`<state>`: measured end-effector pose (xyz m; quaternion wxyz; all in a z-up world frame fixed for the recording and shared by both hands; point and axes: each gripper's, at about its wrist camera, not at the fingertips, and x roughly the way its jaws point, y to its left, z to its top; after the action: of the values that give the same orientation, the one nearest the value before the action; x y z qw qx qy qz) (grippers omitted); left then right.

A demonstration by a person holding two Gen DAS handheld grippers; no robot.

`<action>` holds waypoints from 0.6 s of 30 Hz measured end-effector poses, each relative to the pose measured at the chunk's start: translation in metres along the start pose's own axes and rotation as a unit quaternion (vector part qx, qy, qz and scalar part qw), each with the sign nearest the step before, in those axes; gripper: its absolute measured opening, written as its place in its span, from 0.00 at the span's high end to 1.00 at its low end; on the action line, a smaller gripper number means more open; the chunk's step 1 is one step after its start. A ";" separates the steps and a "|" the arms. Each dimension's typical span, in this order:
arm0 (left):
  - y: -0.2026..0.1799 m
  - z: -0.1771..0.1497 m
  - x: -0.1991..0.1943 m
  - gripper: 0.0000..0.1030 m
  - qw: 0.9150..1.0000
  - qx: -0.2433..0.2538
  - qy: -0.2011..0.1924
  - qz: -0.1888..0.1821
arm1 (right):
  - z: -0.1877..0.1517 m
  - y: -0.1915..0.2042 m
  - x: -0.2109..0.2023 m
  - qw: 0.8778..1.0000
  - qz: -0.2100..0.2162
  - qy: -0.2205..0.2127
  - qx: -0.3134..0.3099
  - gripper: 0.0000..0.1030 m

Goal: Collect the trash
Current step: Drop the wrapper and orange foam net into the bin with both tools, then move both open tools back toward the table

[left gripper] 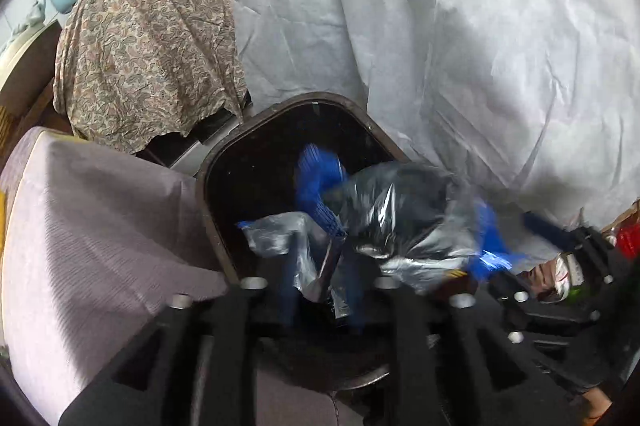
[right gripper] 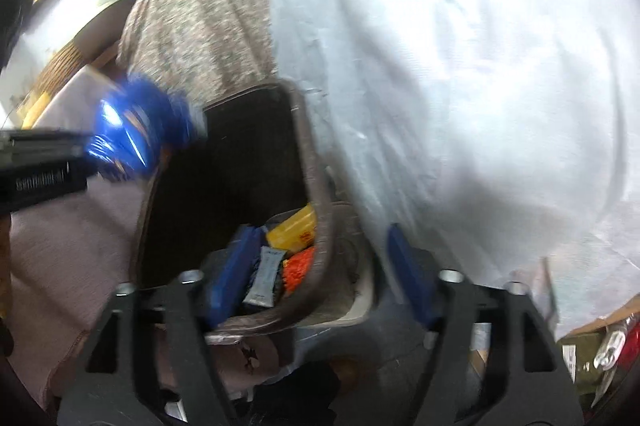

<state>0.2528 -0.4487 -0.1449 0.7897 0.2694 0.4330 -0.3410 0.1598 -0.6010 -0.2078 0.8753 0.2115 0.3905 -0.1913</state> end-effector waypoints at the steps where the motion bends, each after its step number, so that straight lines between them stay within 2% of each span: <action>1: -0.001 -0.001 -0.001 0.50 1.000 0.001 -0.004 0.006 | 0.000 -0.003 -0.001 1.000 -0.002 -0.003 0.006 0.26; 2: -0.002 -0.002 -0.002 0.43 1.000 0.002 -0.012 0.010 | 0.000 -0.006 -0.003 1.000 0.001 -0.005 0.012 0.26; 6: -0.001 -0.003 -0.012 0.37 1.000 -0.004 -0.021 0.005 | 0.000 -0.016 -0.005 1.000 -0.014 -0.011 0.024 0.22; 9: -0.001 -0.002 -0.031 0.30 0.999 -0.006 -0.045 -0.007 | 0.000 -0.015 -0.008 1.000 0.001 -0.018 0.023 0.22; 11: 0.001 -0.004 -0.045 0.23 0.998 -0.007 -0.065 -0.020 | 0.000 -0.010 -0.010 1.000 0.010 -0.020 0.012 0.22; 18: 0.023 -0.035 -0.106 0.14 0.988 -0.024 -0.128 -0.079 | 0.002 0.022 -0.028 0.998 0.045 -0.041 -0.012 0.22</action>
<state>0.2111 -0.3767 -0.0666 0.8156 0.1692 0.3563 -0.4234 0.1546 -0.5785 -0.1799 0.9008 0.2100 0.3469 -0.1555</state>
